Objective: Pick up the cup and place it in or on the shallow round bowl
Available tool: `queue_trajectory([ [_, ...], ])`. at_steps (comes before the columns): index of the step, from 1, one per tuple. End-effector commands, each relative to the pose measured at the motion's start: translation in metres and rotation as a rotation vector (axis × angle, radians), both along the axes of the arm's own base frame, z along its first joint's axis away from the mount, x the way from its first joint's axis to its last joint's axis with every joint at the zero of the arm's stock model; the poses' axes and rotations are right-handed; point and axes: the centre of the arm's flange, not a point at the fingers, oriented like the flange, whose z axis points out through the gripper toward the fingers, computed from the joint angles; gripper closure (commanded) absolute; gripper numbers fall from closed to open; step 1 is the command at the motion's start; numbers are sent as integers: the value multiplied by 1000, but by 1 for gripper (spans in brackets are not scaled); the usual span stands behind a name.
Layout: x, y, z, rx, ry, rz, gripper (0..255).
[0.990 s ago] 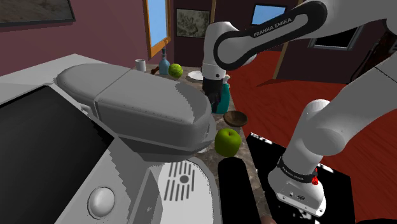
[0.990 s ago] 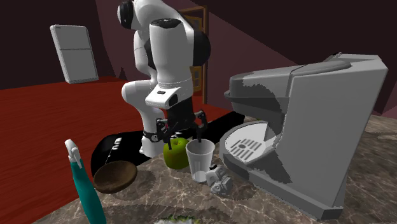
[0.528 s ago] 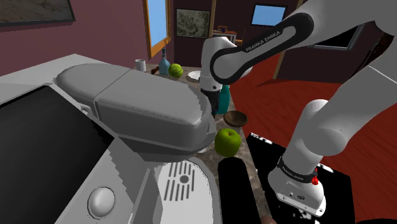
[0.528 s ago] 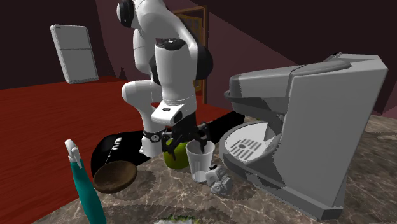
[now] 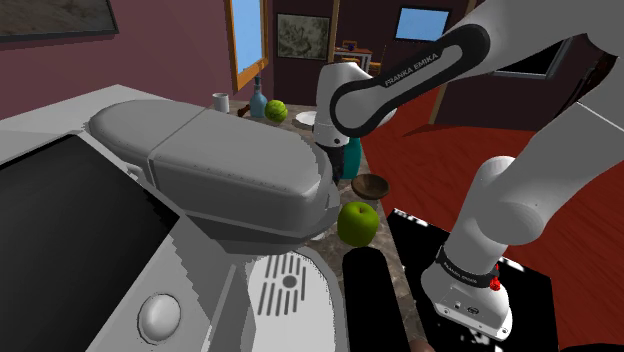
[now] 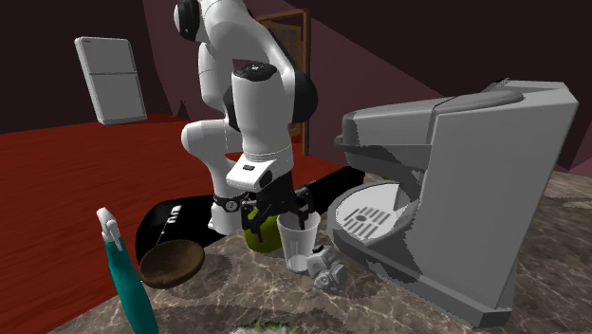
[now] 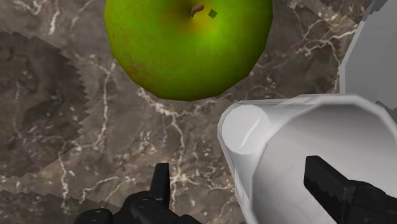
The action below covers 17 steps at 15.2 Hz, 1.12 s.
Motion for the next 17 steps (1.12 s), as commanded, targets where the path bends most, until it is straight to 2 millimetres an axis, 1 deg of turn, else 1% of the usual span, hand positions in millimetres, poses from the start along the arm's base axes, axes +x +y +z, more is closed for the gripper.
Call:
queue_trajectory([
  [1,0,0,0,0,0,0,255],
  [10,0,0,0,0,0,0,255],
  [17,0,0,37,0,0,0,255],
])
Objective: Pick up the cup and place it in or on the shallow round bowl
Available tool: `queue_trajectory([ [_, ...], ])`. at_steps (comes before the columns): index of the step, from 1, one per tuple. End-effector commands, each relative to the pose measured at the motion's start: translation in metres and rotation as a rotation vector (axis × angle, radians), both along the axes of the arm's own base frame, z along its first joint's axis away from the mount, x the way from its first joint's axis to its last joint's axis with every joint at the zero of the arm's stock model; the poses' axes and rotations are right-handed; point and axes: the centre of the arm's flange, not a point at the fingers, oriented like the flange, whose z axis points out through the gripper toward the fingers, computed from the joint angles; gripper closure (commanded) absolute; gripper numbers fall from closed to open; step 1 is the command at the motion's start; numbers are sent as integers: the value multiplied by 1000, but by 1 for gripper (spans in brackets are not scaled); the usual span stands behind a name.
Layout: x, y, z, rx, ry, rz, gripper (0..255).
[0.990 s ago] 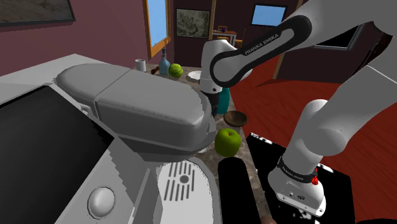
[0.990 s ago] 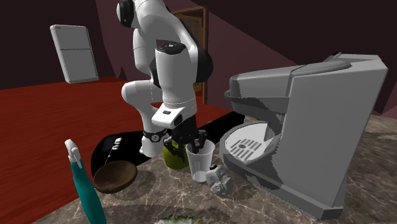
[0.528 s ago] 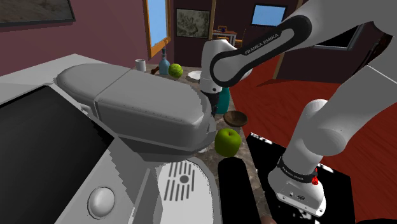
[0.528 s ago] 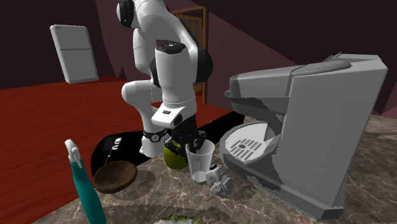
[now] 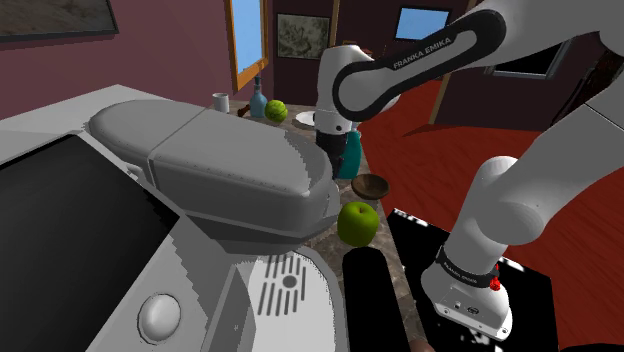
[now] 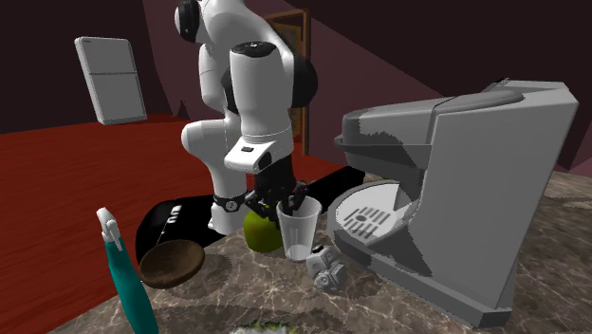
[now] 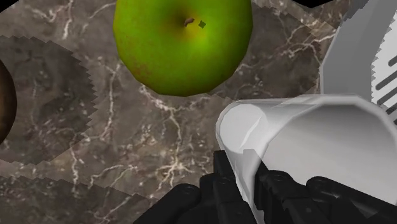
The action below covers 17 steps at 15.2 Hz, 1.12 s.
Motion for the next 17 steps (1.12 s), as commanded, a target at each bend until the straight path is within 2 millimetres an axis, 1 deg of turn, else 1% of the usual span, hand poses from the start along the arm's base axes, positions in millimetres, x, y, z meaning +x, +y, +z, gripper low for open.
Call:
queue_trajectory([
  [1,0,0,10,0,0,0,255],
  [16,0,0,90,0,0,0,255],
  [17,-1,-13,91,0,0,0,255],
])
